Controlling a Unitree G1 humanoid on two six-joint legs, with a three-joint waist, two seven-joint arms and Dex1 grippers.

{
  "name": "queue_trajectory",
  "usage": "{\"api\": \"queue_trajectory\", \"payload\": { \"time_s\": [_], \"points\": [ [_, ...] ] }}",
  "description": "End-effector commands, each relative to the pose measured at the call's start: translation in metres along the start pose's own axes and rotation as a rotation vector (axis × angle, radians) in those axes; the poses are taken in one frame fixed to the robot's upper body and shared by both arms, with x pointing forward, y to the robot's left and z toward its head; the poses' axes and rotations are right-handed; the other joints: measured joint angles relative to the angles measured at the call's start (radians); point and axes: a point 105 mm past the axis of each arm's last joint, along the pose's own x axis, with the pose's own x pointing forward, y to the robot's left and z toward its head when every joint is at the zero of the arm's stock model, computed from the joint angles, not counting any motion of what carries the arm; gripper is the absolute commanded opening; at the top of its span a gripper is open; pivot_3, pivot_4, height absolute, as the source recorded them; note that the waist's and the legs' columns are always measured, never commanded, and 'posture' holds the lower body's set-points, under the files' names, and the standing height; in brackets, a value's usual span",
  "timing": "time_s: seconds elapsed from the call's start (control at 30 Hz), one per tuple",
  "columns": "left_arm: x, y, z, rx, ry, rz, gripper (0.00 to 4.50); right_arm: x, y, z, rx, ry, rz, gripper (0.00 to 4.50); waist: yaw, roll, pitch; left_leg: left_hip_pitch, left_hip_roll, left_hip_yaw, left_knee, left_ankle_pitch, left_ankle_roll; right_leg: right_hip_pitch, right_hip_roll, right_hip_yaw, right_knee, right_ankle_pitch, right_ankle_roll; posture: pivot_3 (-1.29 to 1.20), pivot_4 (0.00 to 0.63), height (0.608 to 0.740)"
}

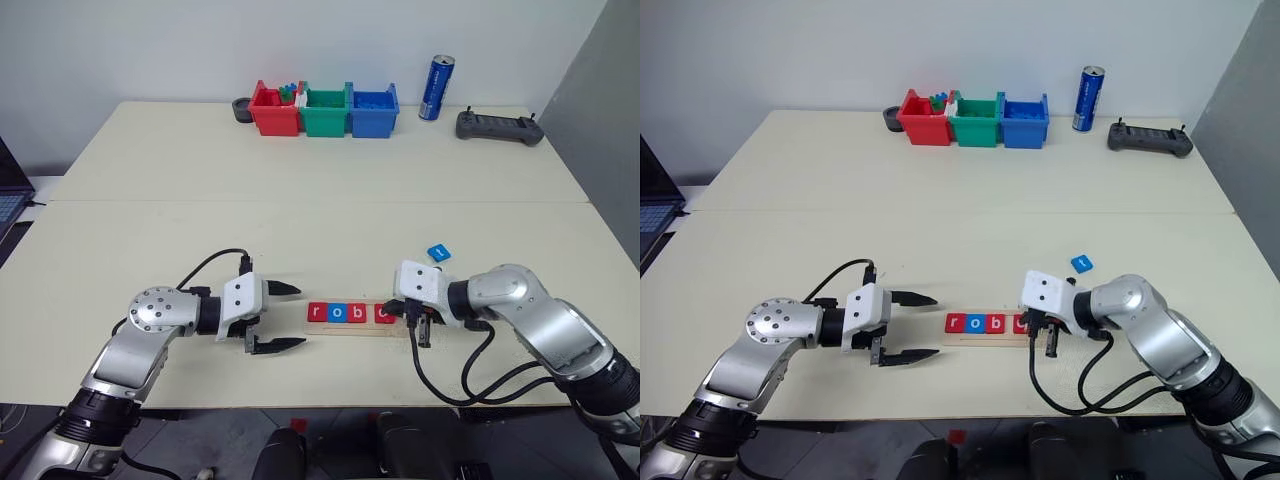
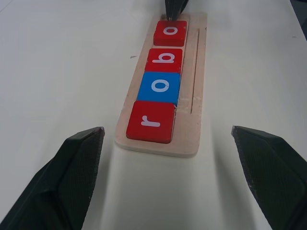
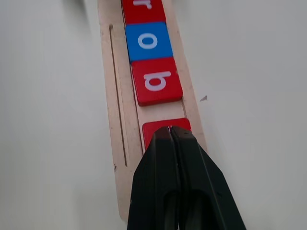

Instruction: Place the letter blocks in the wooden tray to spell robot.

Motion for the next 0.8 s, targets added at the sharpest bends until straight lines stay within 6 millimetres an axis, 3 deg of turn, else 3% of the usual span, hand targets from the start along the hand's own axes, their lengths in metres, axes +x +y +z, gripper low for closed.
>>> {"api": "queue_trajectory", "payload": {
  "time_s": [0.03, 0.47, 0.8],
  "points": [
    [0.0, 0.0, 0.006, 0.03, -0.02, 0.003, 4.5, -0.014, -0.002, -0.001, -0.056, 0.033, -0.024, 0.05, 0.0, 0.0, 0.0, 0.0, 0.0, 0.0, 0.0, 0.0, 0.0, 0.0, 0.0, 0.0, 0.0, 0.0, 0.0, 0.0, 0.15, 0.74],
    [0.003, 0.002, 0.008, 0.033, -0.025, 0.003, 4.5, 0.001, 0.008, -0.024, -0.083, 0.103, 0.013, 0.05, 0.0, 0.0, 0.0, 0.0, 0.0, 0.0, 0.0, 0.0, 0.0, 0.0, 0.0, 0.0, 0.0, 0.0, 0.0, 0.0, 0.15, 0.74],
    [0.003, 0.002, 0.009, 0.033, -0.028, 0.01, 4.5, 0.009, 0.006, -0.027, -0.118, 0.105, 0.014, 0.05, -0.001, 0.0, 0.0, 0.001, 0.0, 0.0, 0.0, 0.0, 0.0, 0.0, 0.0, 0.0, 0.0, 0.0, 0.0, 0.0, 0.15, 0.74]
  ]
}}
